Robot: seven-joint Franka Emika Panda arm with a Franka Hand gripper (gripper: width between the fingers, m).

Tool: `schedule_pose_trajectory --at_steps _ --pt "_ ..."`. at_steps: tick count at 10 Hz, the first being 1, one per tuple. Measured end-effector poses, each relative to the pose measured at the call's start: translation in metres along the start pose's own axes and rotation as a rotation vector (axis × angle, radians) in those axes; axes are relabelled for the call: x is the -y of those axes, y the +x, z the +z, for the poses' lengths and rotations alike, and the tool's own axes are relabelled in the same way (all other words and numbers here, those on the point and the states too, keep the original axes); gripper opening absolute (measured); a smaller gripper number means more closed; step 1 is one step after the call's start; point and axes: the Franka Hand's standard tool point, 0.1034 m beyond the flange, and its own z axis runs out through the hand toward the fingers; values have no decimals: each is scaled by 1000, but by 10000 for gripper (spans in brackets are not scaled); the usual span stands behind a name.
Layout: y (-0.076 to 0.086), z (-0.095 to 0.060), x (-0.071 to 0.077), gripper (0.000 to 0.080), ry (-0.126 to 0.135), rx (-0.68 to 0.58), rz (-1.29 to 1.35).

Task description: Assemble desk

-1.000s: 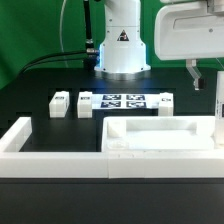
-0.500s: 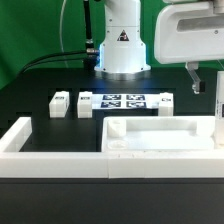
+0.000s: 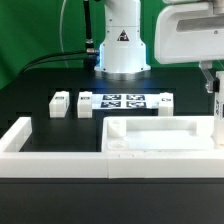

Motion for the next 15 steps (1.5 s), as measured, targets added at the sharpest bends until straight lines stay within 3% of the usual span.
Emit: schedule_pose_trajectory --at_steps 3,8,12,13,15 --pt "0 1 -1 287 1 -4 199" --pt "-5 1 -3 288 49 -40 773" --pt "-5 1 -3 288 58 -32 968" --pt "-5 1 -4 288 67 -26 1038" --pt "-6 2 -5 289 117 13 1313"
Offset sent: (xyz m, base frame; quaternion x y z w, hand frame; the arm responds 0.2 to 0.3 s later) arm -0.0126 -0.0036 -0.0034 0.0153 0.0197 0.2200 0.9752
